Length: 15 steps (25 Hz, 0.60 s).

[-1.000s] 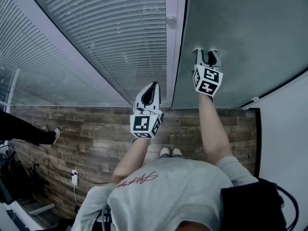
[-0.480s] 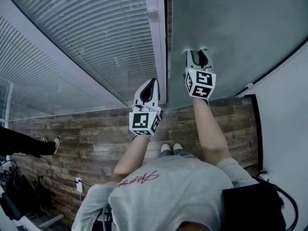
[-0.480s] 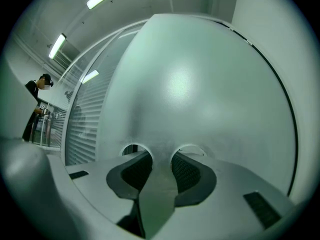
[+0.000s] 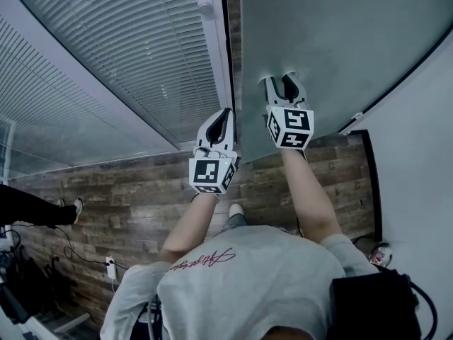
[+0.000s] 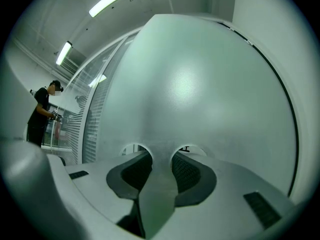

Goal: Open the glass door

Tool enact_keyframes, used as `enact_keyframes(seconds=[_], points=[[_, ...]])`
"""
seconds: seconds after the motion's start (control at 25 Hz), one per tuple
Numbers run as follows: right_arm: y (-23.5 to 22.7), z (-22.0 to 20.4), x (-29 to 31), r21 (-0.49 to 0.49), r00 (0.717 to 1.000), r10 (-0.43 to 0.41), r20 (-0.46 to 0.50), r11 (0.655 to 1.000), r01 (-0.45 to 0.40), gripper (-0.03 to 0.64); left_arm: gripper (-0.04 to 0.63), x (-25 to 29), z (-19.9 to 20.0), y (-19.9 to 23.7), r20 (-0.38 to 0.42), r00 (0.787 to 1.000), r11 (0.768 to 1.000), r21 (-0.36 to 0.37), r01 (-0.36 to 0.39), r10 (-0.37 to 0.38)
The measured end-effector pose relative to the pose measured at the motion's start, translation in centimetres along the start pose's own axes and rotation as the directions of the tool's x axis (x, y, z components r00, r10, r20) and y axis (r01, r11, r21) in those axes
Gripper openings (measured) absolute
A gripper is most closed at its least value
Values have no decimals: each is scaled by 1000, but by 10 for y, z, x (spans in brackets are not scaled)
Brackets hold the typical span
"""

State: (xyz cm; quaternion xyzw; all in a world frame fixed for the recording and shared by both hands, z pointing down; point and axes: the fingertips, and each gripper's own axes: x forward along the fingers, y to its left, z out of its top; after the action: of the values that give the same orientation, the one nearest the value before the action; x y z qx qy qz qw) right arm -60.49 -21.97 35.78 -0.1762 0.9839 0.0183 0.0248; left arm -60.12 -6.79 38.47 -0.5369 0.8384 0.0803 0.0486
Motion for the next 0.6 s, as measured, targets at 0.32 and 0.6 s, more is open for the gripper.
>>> enact_keyframes(seconds=[0.32,0.6], points=[[2,3,-49,6,998,65,1,998,-65,132,17,-30,9,-43,20,998,998,23,-53,52],[1,5,-99,7,992,129,5,992,-129,132,17,-64,10,-88,26,995,995,33,-95,94]])
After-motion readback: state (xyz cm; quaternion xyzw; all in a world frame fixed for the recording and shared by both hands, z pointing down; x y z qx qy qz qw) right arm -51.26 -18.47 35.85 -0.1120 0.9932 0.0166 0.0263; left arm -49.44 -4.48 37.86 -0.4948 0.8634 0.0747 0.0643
